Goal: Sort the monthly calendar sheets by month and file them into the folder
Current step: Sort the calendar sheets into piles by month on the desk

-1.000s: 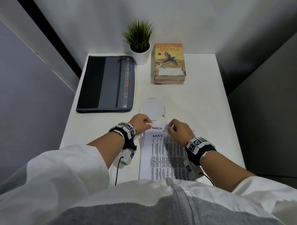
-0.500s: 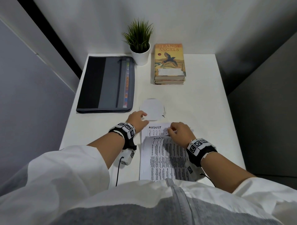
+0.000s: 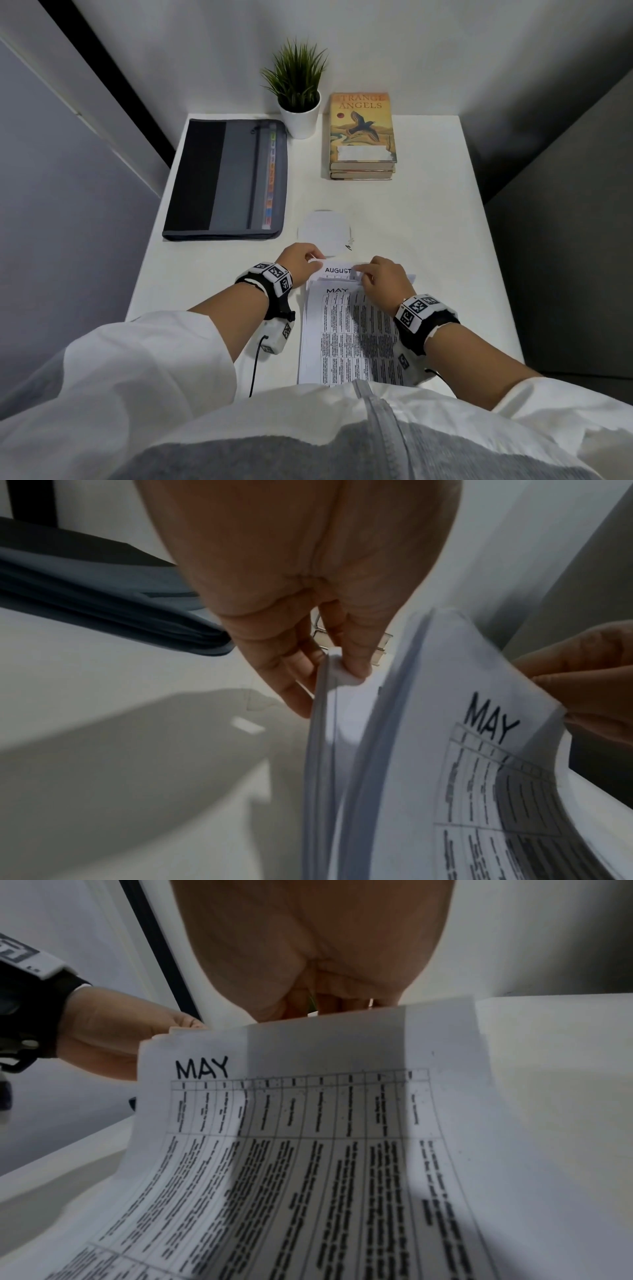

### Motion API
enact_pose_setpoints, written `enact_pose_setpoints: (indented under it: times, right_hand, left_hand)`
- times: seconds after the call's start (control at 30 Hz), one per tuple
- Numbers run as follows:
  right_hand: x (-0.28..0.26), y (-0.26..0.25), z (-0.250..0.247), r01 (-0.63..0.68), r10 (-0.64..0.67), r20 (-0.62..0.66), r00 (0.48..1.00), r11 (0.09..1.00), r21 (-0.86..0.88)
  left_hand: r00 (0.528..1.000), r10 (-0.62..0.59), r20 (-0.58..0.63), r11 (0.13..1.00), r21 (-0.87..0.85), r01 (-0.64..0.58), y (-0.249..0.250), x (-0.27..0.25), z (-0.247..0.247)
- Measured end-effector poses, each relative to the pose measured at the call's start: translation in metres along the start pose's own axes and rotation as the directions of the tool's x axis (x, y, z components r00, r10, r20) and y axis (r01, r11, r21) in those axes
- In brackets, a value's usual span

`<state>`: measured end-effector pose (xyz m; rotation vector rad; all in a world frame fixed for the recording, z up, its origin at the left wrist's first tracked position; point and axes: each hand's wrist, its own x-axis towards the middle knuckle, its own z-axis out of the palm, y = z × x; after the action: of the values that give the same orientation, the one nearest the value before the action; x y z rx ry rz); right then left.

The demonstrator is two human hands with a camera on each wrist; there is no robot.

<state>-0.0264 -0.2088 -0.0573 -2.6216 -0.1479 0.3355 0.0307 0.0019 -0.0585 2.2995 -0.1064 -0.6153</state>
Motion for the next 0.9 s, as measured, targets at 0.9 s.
enact_pose_setpoints:
  times: [0.9]
  right_hand:
    - [-0.0047,0.0038,-0.0019,-0.040,0.049,-0.053,0.997,0.986,0.163]
  left_hand:
    - [0.998,0.008,-0.056,0.998,-0.055,-0.012,0.0037,-0.0021,-0.0003]
